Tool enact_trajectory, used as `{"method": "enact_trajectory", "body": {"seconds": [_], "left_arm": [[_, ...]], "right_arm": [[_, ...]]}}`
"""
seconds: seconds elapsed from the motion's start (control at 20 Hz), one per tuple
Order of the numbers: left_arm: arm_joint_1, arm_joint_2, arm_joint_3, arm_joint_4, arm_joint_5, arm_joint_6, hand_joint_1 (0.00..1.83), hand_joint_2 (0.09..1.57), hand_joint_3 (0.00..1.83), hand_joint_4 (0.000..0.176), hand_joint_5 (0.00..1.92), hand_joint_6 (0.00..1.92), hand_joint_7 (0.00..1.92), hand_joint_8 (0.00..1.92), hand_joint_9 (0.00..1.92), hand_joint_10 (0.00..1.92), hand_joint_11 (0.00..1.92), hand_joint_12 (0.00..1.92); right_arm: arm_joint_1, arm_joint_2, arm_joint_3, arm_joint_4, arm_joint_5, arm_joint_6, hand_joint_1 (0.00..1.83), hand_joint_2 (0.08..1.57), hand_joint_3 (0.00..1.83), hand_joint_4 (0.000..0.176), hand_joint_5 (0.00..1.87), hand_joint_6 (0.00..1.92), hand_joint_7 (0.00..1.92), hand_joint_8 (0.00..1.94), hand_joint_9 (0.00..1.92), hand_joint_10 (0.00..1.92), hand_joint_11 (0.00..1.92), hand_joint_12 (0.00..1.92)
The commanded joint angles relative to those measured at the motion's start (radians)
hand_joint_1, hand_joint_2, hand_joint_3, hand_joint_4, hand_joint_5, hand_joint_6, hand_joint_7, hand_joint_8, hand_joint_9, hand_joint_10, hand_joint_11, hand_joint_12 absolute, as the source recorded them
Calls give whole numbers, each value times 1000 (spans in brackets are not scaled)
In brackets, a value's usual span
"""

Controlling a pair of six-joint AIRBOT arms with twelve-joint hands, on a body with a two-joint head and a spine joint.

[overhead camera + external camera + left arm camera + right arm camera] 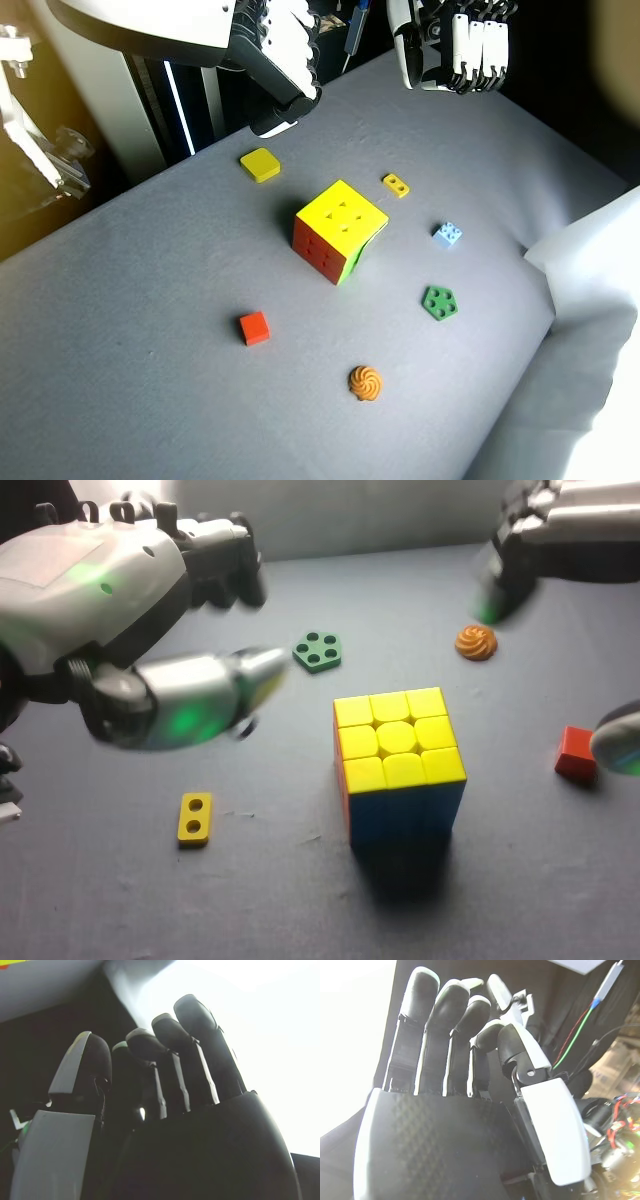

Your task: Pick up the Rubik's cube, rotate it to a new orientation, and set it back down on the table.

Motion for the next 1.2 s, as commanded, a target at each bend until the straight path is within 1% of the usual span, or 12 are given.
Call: {"method": "enact_trajectory", "body": {"seconds": [0.0,0.2,0.6,0.65,0.7,0.75,0.8,0.85,0.9,0.95,1.05,1.15], "left_arm": [[-6,0,3,52,-75,-1,0,1332,12,0,276,3,322,2,307,14,0,745],[-5,0,3,44,-75,3,0,1329,3,0,280,10,323,7,310,7,0,777],[-4,0,0,44,-75,9,21,1317,0,0,284,9,322,6,291,5,0,713],[-6,0,-1,47,-75,10,199,1251,0,0,283,7,309,9,284,7,0,706],[-6,0,-4,47,-75,11,293,1193,0,0,245,2,274,2,252,2,0,631],[-6,-1,-6,45,-66,14,516,1099,0,0,254,3,281,2,266,5,0,646],[-9,-5,-5,41,-45,31,621,1045,0,0,255,2,283,1,273,5,0,667],[-14,-9,-5,27,-29,56,668,1052,0,0,178,8,176,1,156,9,0,407],[-15,-10,-4,21,-21,72,951,921,0,0,246,29,210,14,172,20,0,507],[-18,-12,-2,14,-13,93,1321,817,0,0,360,37,287,6,258,30,0,907],[-18,-23,5,-10,-11,110,1333,789,0,0,363,28,305,8,268,27,0,955],[-19,-48,17,-50,-11,118,1331,768,0,0,363,14,302,1,256,11,0,897]], "right_arm": [[11,0,-4,51,-27,4,0,1163,27,0,0,0,0,0,0,0,0,0],[11,0,-5,51,-32,4,0,1167,21,0,0,0,0,0,0,0,0,0],[26,8,-5,43,-44,-2,0,1180,1,0,0,0,0,0,0,0,0,0],[28,9,-5,43,-44,-2,0,1176,0,0,0,0,0,0,0,0,0,0],[28,10,-5,43,-41,-2,0,1174,0,0,39,14,22,8,0,0,0,0],[26,11,-5,43,-38,-2,0,1179,1,0,13,2,4,1,0,0,0,0],[17,12,-5,43,-38,-2,0,1175,0,0,2,0,0,0,0,0,0,0],[10,11,-5,43,-38,-2,0,1176,0,0,0,0,0,0,0,0,0,0],[3,11,-6,43,-38,-2,0,1176,0,0,0,0,0,0,0,0,0,0],[-2,11,-7,43,-38,-2,0,1175,0,0,1,0,0,0,0,0,0,0],[-2,11,-13,43,-38,-1,0,1175,0,0,0,0,0,0,0,0,0,0],[-1,11,-22,43,-39,-1,0,1175,0,0,0,0,0,0,0,0,0,0]]}}
